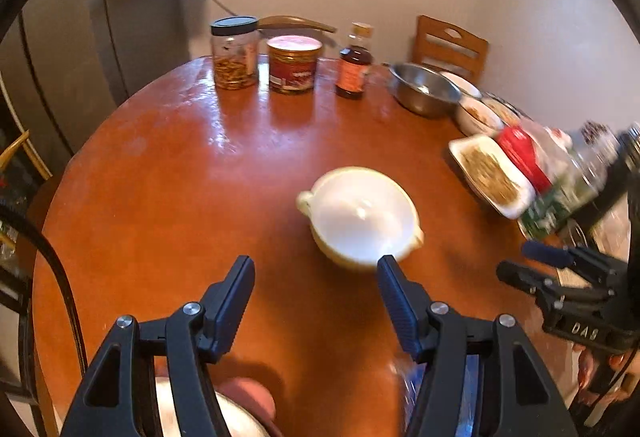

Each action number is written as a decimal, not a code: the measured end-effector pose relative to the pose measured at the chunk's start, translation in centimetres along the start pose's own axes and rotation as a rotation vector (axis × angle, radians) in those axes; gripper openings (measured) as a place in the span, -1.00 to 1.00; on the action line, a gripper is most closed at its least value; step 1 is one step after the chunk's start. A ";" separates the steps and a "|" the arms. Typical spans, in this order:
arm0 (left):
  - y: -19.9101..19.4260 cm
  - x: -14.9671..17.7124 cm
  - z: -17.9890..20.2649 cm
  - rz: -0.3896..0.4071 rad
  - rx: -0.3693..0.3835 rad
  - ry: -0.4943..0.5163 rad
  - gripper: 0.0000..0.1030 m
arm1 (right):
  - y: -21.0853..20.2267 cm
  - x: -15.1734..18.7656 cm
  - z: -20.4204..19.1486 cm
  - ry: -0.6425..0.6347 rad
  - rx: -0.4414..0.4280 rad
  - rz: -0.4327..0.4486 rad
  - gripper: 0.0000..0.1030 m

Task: Organize plates and bowls
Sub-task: 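Move both grippers to the cream enamel bowl, then close both grippers on the cream bowl rim and lift it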

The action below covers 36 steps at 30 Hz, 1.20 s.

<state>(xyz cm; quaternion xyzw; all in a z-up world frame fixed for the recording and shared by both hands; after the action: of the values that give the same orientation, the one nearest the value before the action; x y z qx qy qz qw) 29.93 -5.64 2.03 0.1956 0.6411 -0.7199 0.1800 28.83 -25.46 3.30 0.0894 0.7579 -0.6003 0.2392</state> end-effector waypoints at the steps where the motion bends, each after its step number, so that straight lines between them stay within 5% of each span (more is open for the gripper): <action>1: 0.7 -0.7 -0.3 -0.008 -0.008 -0.006 0.23 | 0.6 -0.5 0.2 0.003 -0.003 -0.008 0.16; 14: 10.4 -3.6 -1.6 -0.163 -0.033 -0.051 0.23 | 8.7 -6.4 0.3 0.035 -0.035 -0.100 0.15; 22: 12.5 -3.6 -1.3 -0.195 -0.021 -0.040 0.22 | 11.9 -7.4 0.4 0.025 -0.012 -0.149 0.14; 29: 14.0 -3.5 -0.7 -0.228 -0.001 -0.030 0.21 | 13.1 -7.6 0.0 0.011 0.008 -0.168 -0.36; 34: 14.5 -2.8 0.4 -0.267 0.077 -0.020 -0.33 | 13.2 -7.5 -0.6 0.005 -0.028 -0.168 -0.80; 36: 14.5 -2.6 0.6 -0.274 0.076 -0.016 -0.34 | 12.8 -7.6 -1.1 -0.009 -0.019 -0.153 -0.86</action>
<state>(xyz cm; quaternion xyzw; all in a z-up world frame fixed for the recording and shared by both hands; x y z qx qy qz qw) 39.54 -7.85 -8.95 0.1071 0.6325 -0.7632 0.0776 40.60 -19.92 -4.05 0.0260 0.7672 -0.6099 0.1968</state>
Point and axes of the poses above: each gripper's, at about its wrist camera, not at the fingertips, and y roughly the way its jaws point, z to its right, x to its underside, the point moved 4 cm from there along y, roughly the way its jaws point, and after that the axes turned 5 degrees about -z, right-handed, at the moved point
